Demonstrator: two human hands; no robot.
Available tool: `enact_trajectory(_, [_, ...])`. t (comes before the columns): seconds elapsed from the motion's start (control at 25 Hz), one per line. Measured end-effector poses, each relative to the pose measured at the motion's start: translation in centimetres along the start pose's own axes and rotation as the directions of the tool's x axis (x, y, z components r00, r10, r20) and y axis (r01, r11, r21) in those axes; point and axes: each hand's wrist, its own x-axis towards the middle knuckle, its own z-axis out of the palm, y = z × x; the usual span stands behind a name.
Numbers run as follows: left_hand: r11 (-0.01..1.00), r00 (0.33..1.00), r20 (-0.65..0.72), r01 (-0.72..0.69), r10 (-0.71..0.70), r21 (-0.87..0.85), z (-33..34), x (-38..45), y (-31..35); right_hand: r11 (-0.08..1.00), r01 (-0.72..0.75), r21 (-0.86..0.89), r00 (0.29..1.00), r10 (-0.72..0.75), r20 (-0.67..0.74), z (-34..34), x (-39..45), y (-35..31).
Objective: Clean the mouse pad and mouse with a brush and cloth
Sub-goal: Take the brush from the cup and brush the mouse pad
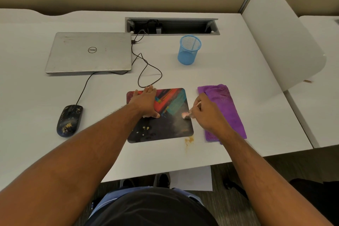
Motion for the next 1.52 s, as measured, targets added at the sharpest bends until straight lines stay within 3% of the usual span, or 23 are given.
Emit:
enact_trajectory(0.12, [1.0,1.0,0.003,0.002,-0.002,0.016,0.0,0.1,0.0,1.0,-0.003,-0.015,0.999,0.004,0.054,-0.4,-0.1,0.2])
enact_trajectory(0.28, [1.0,1.0,0.009,0.002,-0.002,0.032,-0.2,0.0,0.2,0.971,0.033,0.237,0.983,0.012,-0.186,-0.4,0.0,0.1])
enact_trajectory(0.48, [0.998,1.0,0.014,-0.005,0.004,0.07,-0.8,-0.4,0.6,0.998,-0.066,0.006,0.996,0.067,-0.06,-0.1,-0.4,1.5])
enact_trajectory(0.56, [0.997,1.0,0.023,-0.006,0.005,0.071,-1.0,-0.5,0.7,0.997,-0.068,0.048,0.996,0.071,-0.06,-0.7,-0.4,1.5])
enact_trajectory(0.68, [0.997,1.0,0.029,-0.006,0.004,0.08,-1.3,-0.6,0.9,0.969,-0.009,0.248,0.979,0.059,-0.196,-0.7,-0.4,0.9])
enact_trajectory(0.88, [0.995,1.0,0.028,-0.012,0.009,0.103,-1.5,-0.8,1.1,0.996,-0.084,0.02,0.995,0.085,-0.056,0.4,-1.6,2.0])
enact_trajectory(1.04, [0.995,0.999,0.03,-0.014,0.011,0.102,-1.5,-0.8,1.1,0.983,-0.023,0.184,0.979,0.059,-0.194,0.0,-2.0,1.4])
enact_trajectory(1.24, [0.995,0.999,0.03,-0.021,0.018,0.1,-1.4,-0.8,1.0,0.998,-0.069,0.001,0.995,0.069,-0.073,1.3,-2.8,1.4])
enact_trajectory(1.4, [0.996,0.999,0.026,-0.022,0.02,0.092,-1.4,-0.9,1.0,0.994,-0.024,0.109,0.972,0.049,-0.229,1.1,-2.7,0.8])
enact_trajectory(1.52, [0.996,0.999,0.032,-0.026,0.023,0.085,-1.5,-1.0,1.0,0.996,-0.074,0.052,0.988,0.08,-0.13,1.8,-3.3,1.0])
